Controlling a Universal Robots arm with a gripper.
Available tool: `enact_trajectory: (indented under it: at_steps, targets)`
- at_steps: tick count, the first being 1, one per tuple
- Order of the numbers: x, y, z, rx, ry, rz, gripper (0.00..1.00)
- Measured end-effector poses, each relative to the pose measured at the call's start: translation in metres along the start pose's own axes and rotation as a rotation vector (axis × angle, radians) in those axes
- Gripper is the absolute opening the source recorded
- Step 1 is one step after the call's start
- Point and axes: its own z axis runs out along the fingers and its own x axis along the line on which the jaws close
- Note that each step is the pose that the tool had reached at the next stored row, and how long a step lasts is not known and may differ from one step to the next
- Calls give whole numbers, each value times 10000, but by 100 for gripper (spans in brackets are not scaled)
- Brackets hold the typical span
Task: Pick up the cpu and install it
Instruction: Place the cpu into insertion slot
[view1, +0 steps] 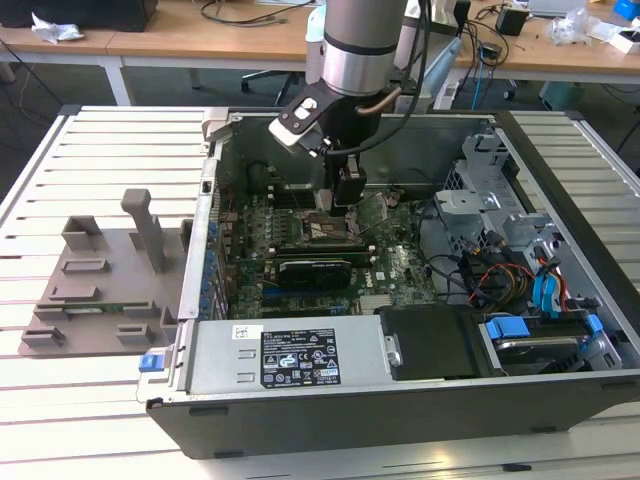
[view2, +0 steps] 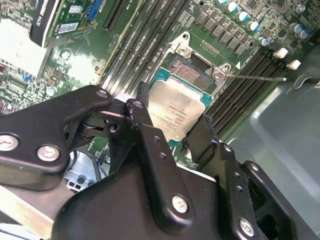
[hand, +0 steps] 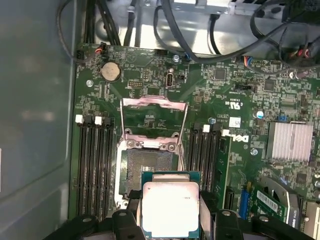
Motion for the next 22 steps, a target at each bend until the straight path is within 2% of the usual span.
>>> enact_trajectory:
  at_steps: [2,7,22]
  targets:
    - [0,0,2,5,8,226,55]
    - [0,1,4,4,10,226,55]
    - [2,9,96,5,5,226,55]
